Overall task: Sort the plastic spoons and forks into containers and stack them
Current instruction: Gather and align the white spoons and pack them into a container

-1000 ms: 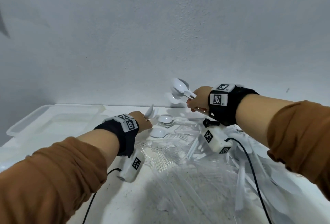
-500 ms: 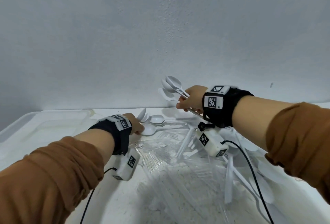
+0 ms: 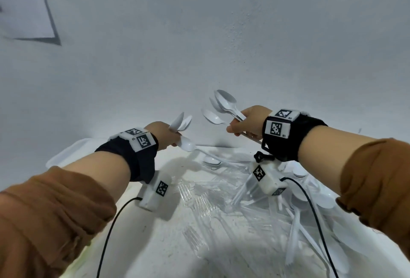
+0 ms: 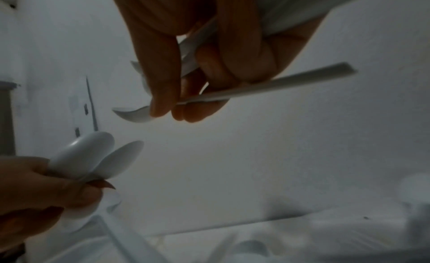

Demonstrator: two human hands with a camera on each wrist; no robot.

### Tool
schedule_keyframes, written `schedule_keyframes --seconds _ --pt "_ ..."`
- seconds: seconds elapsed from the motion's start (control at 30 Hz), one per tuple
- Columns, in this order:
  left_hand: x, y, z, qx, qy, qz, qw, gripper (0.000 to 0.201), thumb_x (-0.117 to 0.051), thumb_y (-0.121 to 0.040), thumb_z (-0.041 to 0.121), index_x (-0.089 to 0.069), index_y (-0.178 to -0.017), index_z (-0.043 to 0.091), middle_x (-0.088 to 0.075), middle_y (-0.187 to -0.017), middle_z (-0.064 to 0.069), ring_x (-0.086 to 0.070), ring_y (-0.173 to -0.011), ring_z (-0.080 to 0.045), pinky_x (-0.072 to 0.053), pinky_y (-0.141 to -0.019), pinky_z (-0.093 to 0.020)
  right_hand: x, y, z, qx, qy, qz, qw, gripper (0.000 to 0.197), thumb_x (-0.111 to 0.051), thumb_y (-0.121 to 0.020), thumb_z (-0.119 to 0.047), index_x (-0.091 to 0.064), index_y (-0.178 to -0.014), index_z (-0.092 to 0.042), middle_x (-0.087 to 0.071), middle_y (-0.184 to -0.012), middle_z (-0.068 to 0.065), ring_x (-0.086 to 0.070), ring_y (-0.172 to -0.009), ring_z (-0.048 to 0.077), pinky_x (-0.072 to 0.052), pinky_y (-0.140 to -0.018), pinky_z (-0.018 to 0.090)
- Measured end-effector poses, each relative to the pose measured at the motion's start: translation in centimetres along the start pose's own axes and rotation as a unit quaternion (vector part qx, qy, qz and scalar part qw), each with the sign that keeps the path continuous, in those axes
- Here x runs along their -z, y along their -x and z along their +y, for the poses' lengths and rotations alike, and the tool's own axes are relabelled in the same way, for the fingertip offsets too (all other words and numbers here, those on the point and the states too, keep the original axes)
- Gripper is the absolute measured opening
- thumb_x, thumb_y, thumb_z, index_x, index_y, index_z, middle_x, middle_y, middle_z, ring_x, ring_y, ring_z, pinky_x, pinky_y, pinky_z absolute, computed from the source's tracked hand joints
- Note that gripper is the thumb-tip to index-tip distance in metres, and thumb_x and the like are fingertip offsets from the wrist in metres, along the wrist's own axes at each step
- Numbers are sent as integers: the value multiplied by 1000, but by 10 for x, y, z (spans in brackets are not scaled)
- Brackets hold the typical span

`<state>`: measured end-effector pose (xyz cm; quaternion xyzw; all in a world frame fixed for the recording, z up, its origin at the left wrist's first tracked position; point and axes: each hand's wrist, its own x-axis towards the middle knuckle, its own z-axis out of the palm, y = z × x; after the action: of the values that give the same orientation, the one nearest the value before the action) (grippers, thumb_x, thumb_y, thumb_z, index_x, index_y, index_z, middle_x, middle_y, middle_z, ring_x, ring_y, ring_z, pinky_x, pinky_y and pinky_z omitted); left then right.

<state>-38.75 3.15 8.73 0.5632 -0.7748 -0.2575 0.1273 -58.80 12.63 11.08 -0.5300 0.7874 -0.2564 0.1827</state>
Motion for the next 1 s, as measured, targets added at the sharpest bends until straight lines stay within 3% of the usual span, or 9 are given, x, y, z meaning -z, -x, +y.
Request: schedule_keyframes --seconds 0.1,0.2,0.27,0.4,0.53,0.7,0.8,0.87,1.0 --pt "7 21 0 -8 68 37 997 27 -61 -83 25 -68 -98 3 -42 -60 -2 -40 -62 -19 -27 -56 -26 2 9 -13 15 -51 2 999 21 -73 -77 -37 -72 -79 -16 -57 -65 1 -44 -49 13 -39 -57 23" --pt "5 41 -1 -20 121 58 991 14 -60 -83 21 -69 -83 10 -49 -66 -2 -41 -61 -17 -31 -59 -25 -4 22 -22 37 -79 -8 996 18 -74 -76 -34 -72 -74 -16 -49 -45 -6 -37 -41 11 -33 -47 21" --pt "-1 53 -5 -25 154 70 985 14 -60 -82 21 -70 -85 12 -56 -75 -1 -45 -65 -17 -34 -61 -25 -10 32 -27 52 -84 -24 995 17 -75 -77 -32 -73 -75 -15 -47 -37 -10 -36 -39 9 -31 -46 20" --pt "-17 72 -15 -21 220 92 971 12 -59 -83 20 -66 -74 17 -55 -67 6 -45 -59 -11 -33 -55 -22 -26 48 -29 56 -52 -53 996 13 -74 -77 -30 -72 -74 -18 -47 -34 -12 -37 -31 3 -30 -45 19" --pt "-24 84 -28 -9 277 118 954 20 -58 -82 18 -57 -63 14 -45 -57 2 -36 -54 -15 -28 -54 -25 -44 61 -33 50 -40 -71 995 12 -75 -76 -28 -72 -72 -17 -50 -39 -11 -40 -39 7 -33 -47 20" --pt "-19 90 -49 -12 340 139 930 23 -57 -85 22 -56 -63 13 -50 -68 -4 -37 -64 -22 -32 -67 -29 -69 75 -49 42 -26 -89 995 14 -72 -79 -29 -73 -76 -16 -59 -47 -12 -40 -38 5 -34 -47 19" --pt "-10 95 -64 -18 361 125 924 23 -54 -89 27 -62 -74 13 -51 -66 -2 -39 -58 -19 -32 -59 -26 -85 80 -62 38 -49 -86 994 11 -71 -80 -25 -69 -75 -15 -63 -50 -12 -39 -31 -1 -33 -45 17" --pt "-3 97 -76 -7 377 103 921 30 -49 -93 35 -66 -82 14 -53 -67 0 -39 -53 -15 -30 -53 -25 -95 82 -70 36 -70 -79 994 11 -72 -80 -24 -68 -73 -16 -67 -60 -9 -44 -37 0 -34 -47 18" --pt "10 98 -101 -24 521 31 853 27 -50 -94 41 -63 -79 23 -61 -73 8 -37 -48 -6 -28 -49 -20 -115 86 -86 32 -146 -66 987 14 -73 -79 -21 -65 -68 -18 -70 -68 -2 -44 -49 10 -33 -47 22"
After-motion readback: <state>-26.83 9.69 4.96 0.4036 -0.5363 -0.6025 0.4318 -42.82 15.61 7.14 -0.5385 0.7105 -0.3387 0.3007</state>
